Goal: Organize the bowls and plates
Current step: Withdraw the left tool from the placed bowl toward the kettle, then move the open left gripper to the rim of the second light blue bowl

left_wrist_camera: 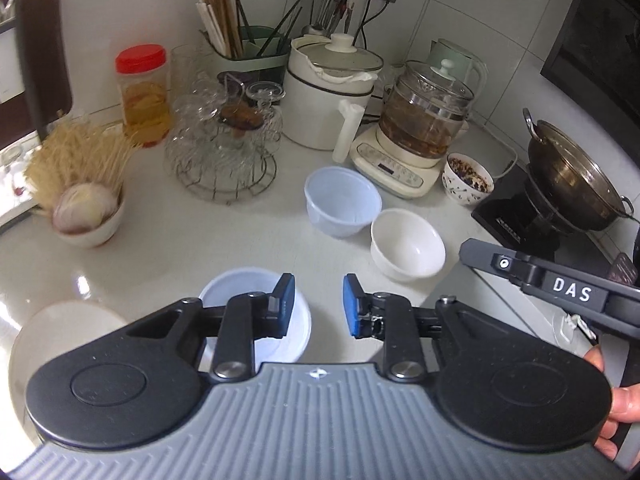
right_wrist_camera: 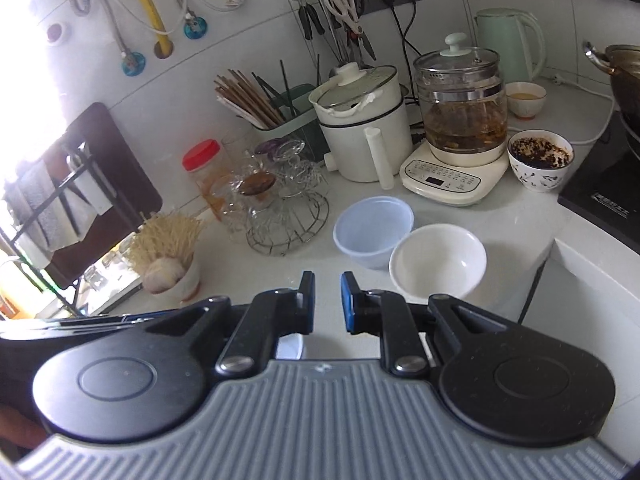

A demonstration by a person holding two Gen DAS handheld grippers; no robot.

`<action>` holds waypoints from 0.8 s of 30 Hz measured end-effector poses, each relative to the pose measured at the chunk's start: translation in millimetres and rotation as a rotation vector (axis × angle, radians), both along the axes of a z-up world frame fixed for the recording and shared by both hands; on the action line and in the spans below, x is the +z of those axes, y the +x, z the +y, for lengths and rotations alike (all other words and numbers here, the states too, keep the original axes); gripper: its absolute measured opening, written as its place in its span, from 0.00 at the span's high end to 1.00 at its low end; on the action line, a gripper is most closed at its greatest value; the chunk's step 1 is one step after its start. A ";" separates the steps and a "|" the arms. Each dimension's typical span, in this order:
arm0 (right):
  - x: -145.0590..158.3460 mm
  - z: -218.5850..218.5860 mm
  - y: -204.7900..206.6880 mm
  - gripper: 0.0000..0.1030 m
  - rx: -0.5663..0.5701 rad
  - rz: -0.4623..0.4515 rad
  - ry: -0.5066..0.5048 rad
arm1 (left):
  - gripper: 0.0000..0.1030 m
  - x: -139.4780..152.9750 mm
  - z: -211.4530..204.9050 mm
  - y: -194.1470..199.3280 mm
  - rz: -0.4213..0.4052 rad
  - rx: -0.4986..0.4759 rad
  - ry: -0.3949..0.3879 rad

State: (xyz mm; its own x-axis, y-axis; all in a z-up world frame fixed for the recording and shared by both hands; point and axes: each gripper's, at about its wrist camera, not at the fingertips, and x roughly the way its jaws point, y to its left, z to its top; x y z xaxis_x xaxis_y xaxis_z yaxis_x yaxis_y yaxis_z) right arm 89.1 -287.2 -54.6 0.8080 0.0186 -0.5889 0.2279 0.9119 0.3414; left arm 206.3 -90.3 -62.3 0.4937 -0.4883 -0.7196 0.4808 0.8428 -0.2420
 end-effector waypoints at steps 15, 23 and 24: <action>-27.6 -56.0 80.1 0.37 0.007 0.068 0.057 | 0.63 -34.2 -50.0 88.8 0.110 0.047 0.009; -43.6 -74.8 115.6 0.37 0.059 0.120 0.056 | 0.61 -53.1 -71.2 119.1 0.138 0.088 0.015; -45.3 -77.4 120.6 0.37 0.065 0.123 0.060 | 0.57 -55.2 -73.1 122.7 0.143 0.095 0.017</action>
